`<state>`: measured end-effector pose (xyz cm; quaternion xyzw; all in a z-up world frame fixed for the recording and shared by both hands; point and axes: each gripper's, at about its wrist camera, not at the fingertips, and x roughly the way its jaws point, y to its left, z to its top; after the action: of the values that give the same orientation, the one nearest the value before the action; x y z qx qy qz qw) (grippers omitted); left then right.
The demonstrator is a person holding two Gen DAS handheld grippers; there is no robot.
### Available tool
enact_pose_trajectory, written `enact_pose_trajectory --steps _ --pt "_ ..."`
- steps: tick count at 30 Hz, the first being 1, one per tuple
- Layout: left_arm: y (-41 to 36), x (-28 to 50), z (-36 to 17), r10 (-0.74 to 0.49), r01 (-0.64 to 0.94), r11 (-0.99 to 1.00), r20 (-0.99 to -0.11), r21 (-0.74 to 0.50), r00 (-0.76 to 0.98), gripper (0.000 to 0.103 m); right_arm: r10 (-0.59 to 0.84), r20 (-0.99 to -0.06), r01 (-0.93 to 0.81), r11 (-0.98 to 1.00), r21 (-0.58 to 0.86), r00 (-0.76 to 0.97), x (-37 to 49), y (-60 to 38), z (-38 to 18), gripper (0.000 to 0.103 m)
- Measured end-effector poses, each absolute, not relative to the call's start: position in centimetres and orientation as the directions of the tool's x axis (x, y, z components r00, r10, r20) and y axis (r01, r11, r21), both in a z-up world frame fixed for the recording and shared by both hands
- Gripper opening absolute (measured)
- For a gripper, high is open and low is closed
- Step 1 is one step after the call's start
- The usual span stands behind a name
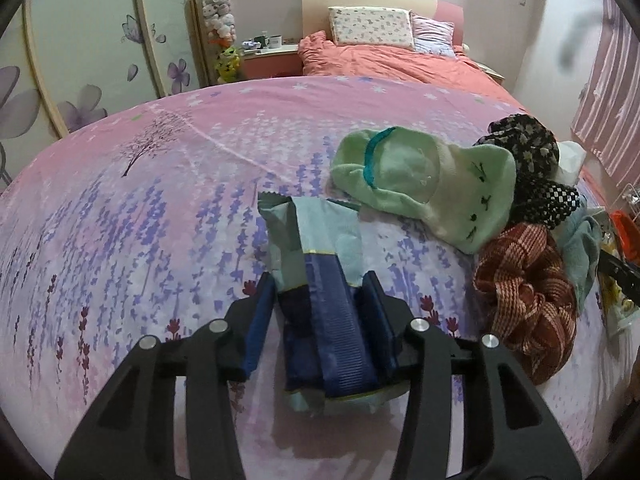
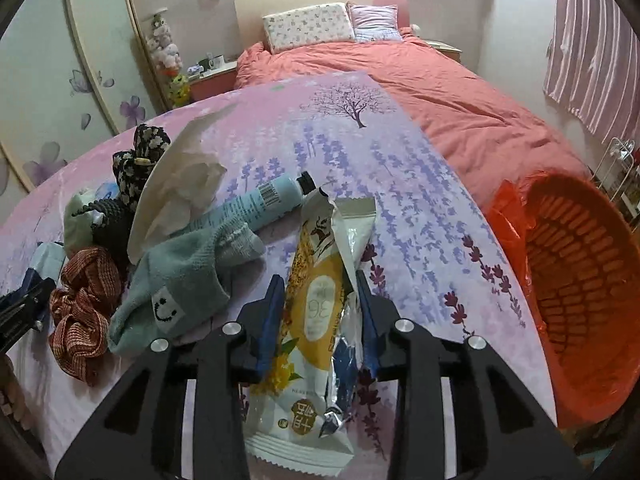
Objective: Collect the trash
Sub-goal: 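Grasp blue snack bag with left gripper while right grasps yellow snack wrapper, then lift the blue bag and yellow wrapper off the bed with both grippers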
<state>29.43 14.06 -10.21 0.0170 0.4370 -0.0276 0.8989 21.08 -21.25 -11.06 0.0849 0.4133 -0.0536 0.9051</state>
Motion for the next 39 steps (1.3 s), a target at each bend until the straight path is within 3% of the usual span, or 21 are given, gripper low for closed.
enact_pose_trajectory --steps 13,39 --pt "14.6 29.1 -10.0 0.012 0.002 1.000 -0.788 0.018 0.616 0.048 0.054 -0.737 0.164 0.962 0.220 0.673 20.4 -22.3 -11.1 0.035" --pt "16.0 29.1 -9.8 0.010 -0.013 1.000 -0.788 0.003 0.615 0.049 0.060 -0.736 0.162 0.960 0.226 0.674 20.3 -22.5 -11.3 0.035"
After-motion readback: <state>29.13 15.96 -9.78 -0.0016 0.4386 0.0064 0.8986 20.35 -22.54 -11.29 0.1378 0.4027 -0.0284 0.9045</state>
